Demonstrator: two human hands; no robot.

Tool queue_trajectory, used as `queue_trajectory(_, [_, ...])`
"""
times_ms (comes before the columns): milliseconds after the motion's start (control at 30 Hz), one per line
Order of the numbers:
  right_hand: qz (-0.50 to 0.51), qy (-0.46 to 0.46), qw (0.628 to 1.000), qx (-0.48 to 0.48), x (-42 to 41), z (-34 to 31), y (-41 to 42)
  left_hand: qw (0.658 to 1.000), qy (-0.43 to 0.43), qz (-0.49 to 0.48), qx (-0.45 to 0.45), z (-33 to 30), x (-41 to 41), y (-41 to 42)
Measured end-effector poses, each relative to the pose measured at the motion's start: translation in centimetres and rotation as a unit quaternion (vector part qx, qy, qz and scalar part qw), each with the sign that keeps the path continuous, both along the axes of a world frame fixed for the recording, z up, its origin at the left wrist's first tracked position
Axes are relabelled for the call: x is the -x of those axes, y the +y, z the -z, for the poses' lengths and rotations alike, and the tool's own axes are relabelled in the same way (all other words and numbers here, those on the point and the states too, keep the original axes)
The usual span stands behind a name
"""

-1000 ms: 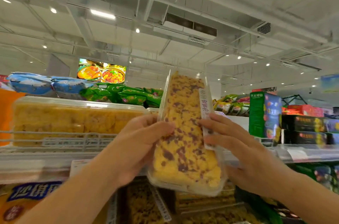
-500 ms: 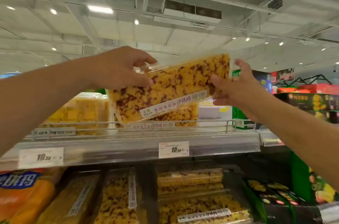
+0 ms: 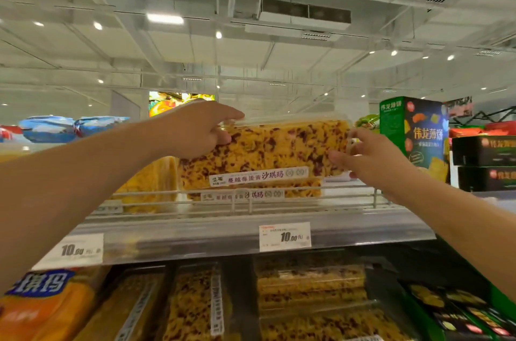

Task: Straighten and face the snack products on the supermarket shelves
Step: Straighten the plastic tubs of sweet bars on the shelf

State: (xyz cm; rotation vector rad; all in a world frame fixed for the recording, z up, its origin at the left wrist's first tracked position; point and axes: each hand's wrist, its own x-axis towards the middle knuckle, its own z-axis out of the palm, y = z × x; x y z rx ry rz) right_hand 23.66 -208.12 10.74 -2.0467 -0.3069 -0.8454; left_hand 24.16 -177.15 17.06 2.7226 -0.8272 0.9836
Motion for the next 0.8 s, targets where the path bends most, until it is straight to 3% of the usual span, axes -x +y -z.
queue_trajectory(333, [0.019, 0.049, 0.995, 0.08, -0.6, 1.9, 0.9, 0.998, 0.0, -0.04, -0.057, 2.1, -1.5, 0.4])
queue_trajectory(533, [0.034, 0.07, 0.99, 0.115, -0.6, 2.3, 0.8, 0.996, -0.065, -0.001, -0.067, 3.3, -0.9, 0.7])
queue_trajectory(800, [0.119, 0.032, 0.968, 0.217, -0.6, 3.7, 1.6, 0.988, -0.135, -0.048, -0.062, 5.9, -1.1, 0.0])
